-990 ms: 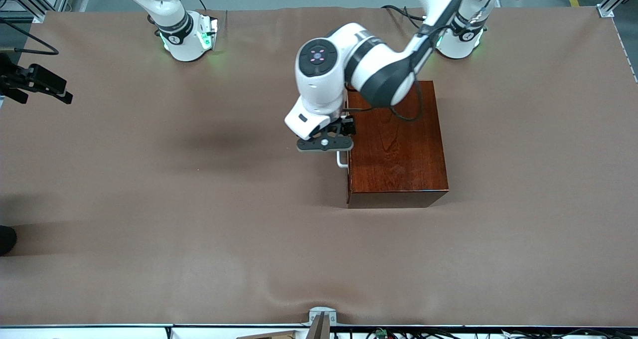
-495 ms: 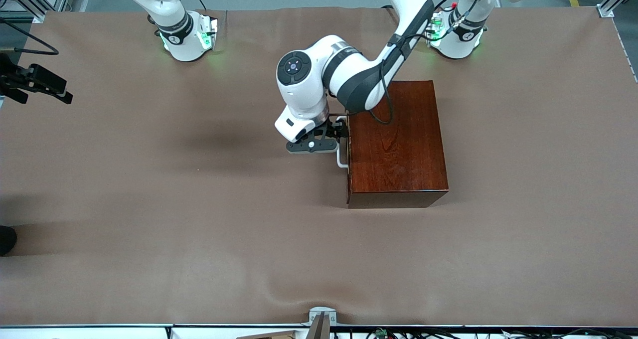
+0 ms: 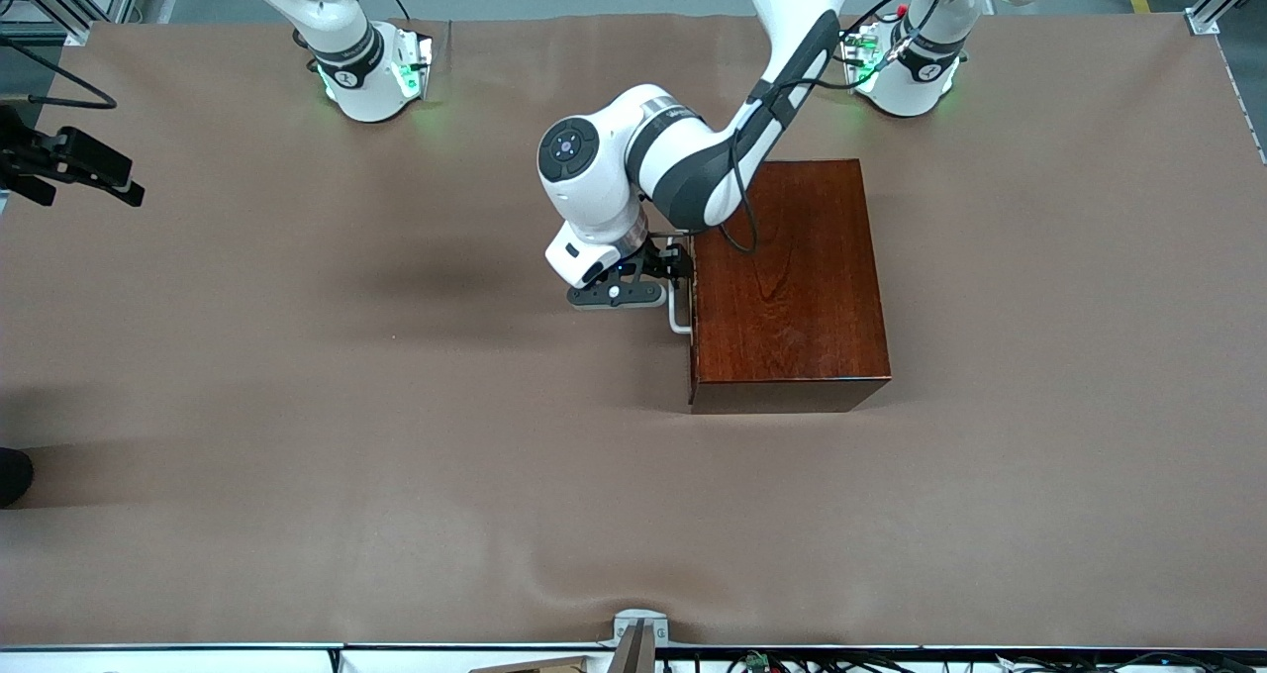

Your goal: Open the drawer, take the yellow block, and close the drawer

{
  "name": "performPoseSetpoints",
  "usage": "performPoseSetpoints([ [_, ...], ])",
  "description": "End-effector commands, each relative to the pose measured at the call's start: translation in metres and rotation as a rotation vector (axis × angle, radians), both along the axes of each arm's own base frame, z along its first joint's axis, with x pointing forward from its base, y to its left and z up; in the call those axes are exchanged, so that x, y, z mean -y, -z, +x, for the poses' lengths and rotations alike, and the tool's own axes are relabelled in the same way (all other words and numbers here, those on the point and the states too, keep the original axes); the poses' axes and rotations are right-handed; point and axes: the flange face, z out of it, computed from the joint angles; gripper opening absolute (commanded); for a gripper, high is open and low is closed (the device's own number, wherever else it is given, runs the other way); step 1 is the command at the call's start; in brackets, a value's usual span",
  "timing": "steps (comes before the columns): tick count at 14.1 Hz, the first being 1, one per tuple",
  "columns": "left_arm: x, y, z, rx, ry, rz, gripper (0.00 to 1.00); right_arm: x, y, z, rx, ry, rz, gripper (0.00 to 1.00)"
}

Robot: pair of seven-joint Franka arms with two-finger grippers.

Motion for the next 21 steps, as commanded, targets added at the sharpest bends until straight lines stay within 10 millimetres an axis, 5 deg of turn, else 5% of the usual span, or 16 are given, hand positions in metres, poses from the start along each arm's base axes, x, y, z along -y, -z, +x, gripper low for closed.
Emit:
performPoseSetpoints([
  [1, 0.004, 0.005, -0.004, 0.019, 0.004, 0.041, 1.00, 0.003, -0.005, 0.000, 0.002, 0.017, 0.010, 1.00],
  [10, 0.006, 0.025, -0.006, 0.014, -0.058, 0.049, 1.00, 0.004, -0.005, 0.000, 0.002, 0.018, 0.011, 1.00],
  [21, 0.032, 0.023, -0.019, 0.069, -0.101, -0.037, 1.00, 0.005, -0.004, 0.001, 0.001, 0.020, 0.007, 1.00],
])
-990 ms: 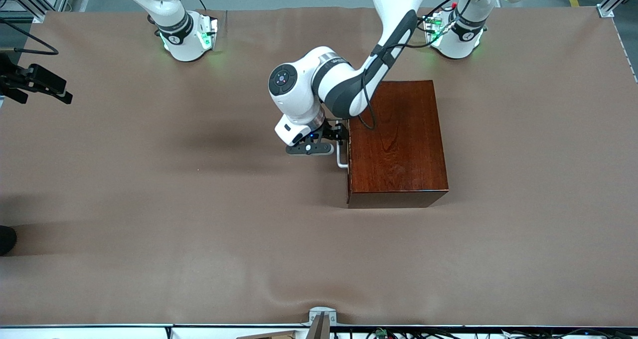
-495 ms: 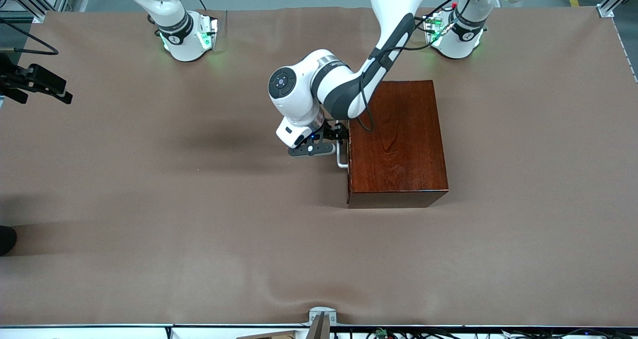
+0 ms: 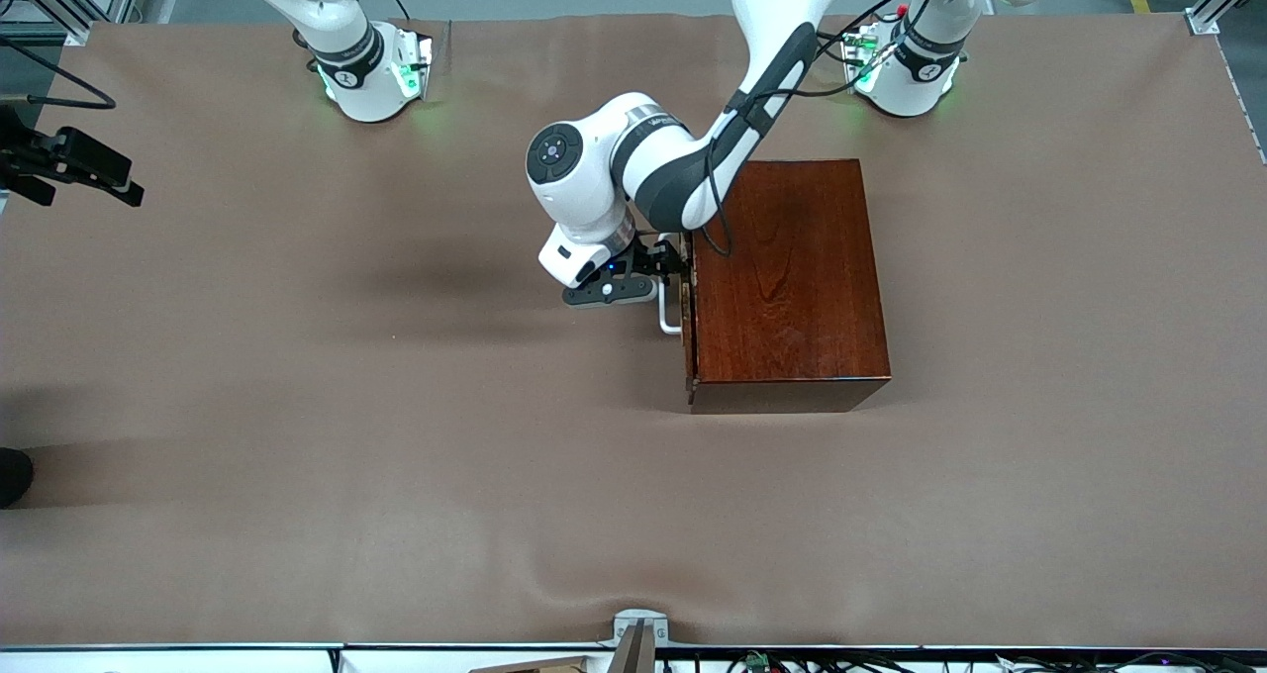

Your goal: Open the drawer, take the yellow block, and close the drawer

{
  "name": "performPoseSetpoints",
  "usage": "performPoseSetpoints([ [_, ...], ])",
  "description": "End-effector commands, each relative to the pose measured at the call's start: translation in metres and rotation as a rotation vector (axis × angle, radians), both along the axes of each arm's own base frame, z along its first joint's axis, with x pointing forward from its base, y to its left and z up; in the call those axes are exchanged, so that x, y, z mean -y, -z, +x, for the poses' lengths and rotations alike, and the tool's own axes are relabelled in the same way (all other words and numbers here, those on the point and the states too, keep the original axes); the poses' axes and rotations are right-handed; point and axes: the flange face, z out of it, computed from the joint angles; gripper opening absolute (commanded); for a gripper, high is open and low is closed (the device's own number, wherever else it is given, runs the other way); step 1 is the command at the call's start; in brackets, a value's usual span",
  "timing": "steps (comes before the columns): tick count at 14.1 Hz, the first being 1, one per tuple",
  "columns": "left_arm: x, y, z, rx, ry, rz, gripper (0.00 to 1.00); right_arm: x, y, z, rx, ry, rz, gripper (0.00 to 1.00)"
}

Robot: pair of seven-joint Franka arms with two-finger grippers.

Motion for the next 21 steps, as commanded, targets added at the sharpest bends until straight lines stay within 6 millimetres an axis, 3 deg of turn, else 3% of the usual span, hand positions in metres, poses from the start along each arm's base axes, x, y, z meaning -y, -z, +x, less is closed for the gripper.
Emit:
performPoseSetpoints([
  [1, 0.016, -0.001, -0.004, 0.038, -0.024, -0.031, 1.00, 0.004, -0.004, 0.001, 0.002, 0.018, 0.007, 1.00],
  [5, 0.025, 0.004, -0.007, 0.052, -0.043, -0.049, 1.00, 0.004, -0.005, 0.001, 0.005, 0.018, 0.006, 1.00],
  [12, 0.036, -0.009, -0.007, 0.063, -0.066, -0.113, 1.00, 0.005, -0.005, 0.001, 0.004, 0.018, 0.003, 1.00],
  [21, 0.048, 0.000, -0.006, 0.084, -0.115, -0.175, 1.00, 0.005, -0.005, 0.001, 0.006, 0.017, -0.002, 1.00],
])
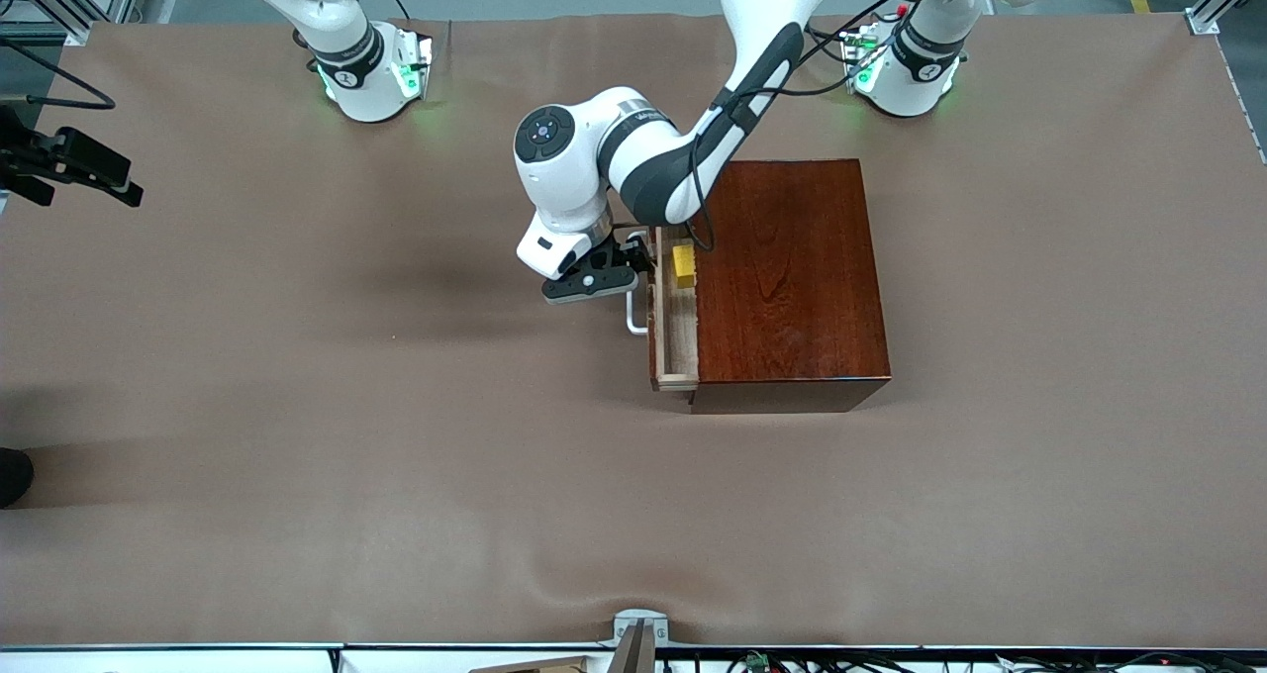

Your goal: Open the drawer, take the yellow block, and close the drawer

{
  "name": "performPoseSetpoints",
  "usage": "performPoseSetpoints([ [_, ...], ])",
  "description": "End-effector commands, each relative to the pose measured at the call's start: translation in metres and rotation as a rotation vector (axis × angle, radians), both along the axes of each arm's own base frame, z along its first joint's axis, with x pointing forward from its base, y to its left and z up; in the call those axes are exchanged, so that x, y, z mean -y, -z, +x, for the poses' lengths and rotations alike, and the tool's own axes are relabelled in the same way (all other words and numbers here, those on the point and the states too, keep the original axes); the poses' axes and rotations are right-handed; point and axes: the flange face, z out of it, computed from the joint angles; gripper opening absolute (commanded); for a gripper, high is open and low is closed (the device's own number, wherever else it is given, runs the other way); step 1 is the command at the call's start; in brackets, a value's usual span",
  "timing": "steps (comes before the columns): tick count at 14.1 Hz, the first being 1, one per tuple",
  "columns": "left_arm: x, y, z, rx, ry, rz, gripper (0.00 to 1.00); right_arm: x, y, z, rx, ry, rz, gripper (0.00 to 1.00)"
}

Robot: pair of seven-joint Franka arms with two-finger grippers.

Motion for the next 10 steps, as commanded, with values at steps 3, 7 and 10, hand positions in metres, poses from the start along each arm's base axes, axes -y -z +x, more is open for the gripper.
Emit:
performPoseSetpoints([
  [3, 0.022, 0.000, -0.001, 0.018, -0.020, -0.074, 1.00, 0.014, -0.005, 0.001, 0.006, 0.031, -0.001, 1.00],
  [7, 0.028, -0.005, 0.002, 0.017, -0.029, -0.101, 1.00, 0.018, -0.005, 0.000, 0.006, 0.040, -0.002, 1.00],
  [10, 0.031, -0.007, 0.000, 0.023, -0.023, -0.111, 1.00, 0.018, -0.005, 0.000, 0.006, 0.040, -0.002, 1.00],
])
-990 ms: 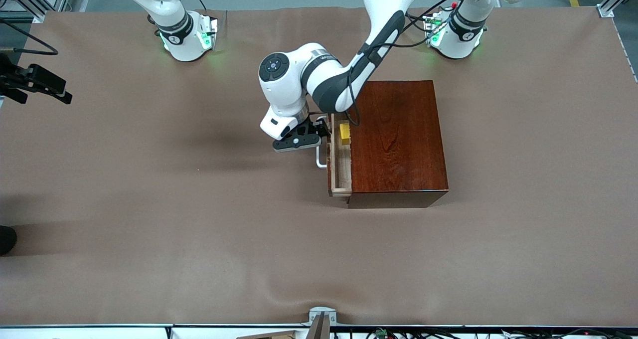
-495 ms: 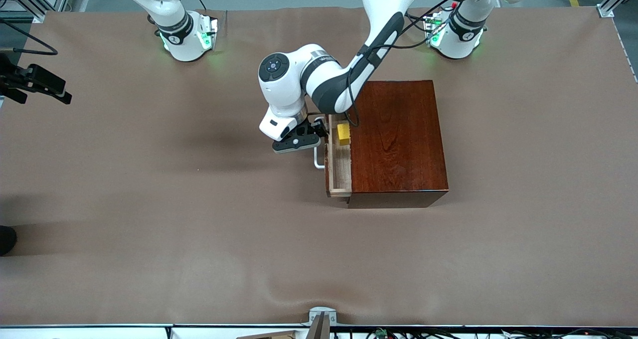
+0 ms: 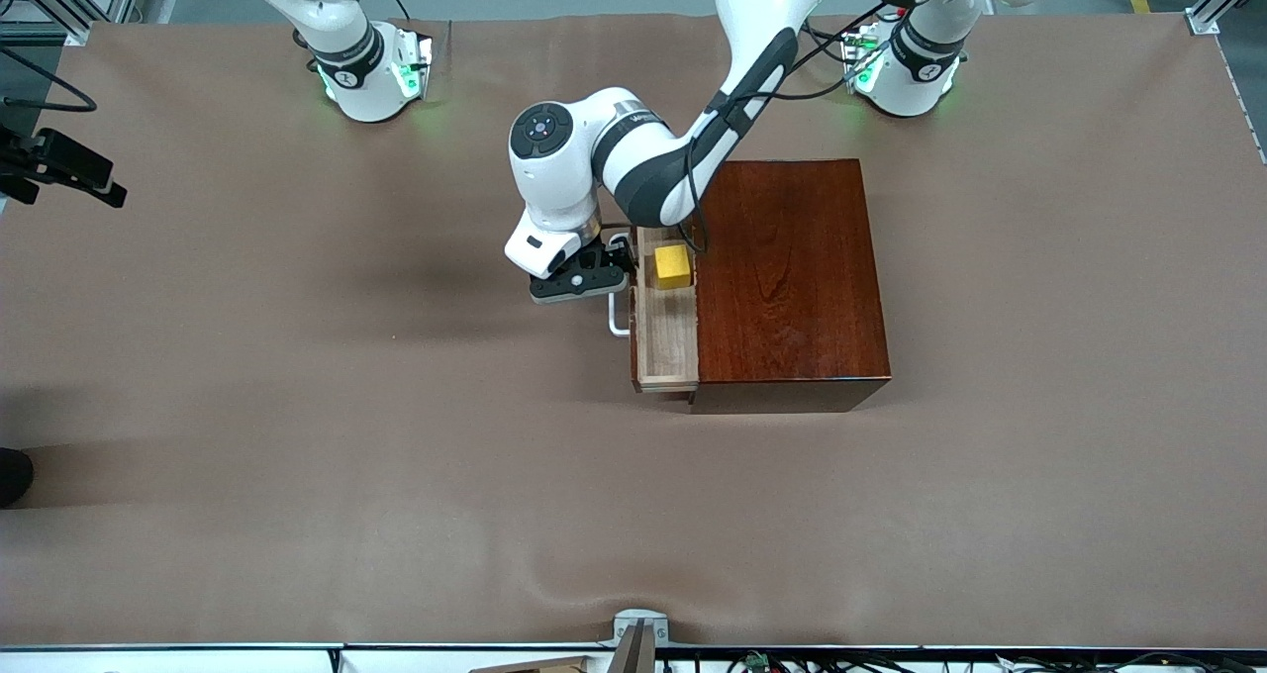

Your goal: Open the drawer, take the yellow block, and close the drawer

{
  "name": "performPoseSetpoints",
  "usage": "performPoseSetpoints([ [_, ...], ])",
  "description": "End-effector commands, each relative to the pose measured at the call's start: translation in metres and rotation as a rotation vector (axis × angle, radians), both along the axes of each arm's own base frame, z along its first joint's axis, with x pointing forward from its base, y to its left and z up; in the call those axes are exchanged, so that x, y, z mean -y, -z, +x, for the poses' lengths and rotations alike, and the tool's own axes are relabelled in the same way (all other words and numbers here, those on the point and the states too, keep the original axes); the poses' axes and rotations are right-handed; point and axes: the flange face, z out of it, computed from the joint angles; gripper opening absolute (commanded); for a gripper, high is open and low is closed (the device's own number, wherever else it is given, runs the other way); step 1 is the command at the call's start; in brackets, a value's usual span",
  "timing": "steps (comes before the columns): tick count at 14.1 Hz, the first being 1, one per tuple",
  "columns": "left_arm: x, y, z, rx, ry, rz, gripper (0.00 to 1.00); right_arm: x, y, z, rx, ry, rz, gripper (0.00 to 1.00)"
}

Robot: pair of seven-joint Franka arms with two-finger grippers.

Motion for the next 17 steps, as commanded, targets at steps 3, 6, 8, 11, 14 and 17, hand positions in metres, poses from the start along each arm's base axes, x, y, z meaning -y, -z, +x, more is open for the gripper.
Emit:
performPoseSetpoints([
  [3, 0.021, 0.000, -0.005, 0.024, -0.023, -0.057, 1.00, 0.002, -0.006, 0.001, 0.009, 0.011, -0.004, 1.00],
  [6, 0.025, -0.002, -0.008, 0.031, -0.018, -0.068, 1.00, 0.002, -0.005, 0.001, 0.007, 0.014, -0.005, 1.00],
  [8, 0.026, -0.002, -0.009, 0.035, -0.015, -0.074, 1.00, 0.003, -0.005, 0.002, 0.008, 0.015, -0.007, 1.00],
  [11, 0.031, -0.005, -0.012, 0.047, -0.022, -0.093, 1.00, 0.002, -0.003, 0.004, 0.008, 0.019, -0.006, 1.00],
  [14, 0.029, -0.014, -0.009, 0.059, -0.026, -0.098, 1.00, 0.004, 0.000, 0.005, 0.003, 0.021, -0.015, 1.00],
  [17, 0.022, -0.036, -0.001, 0.078, -0.037, -0.109, 1.00, 0.009, 0.005, 0.008, -0.006, 0.024, -0.060, 1.00],
])
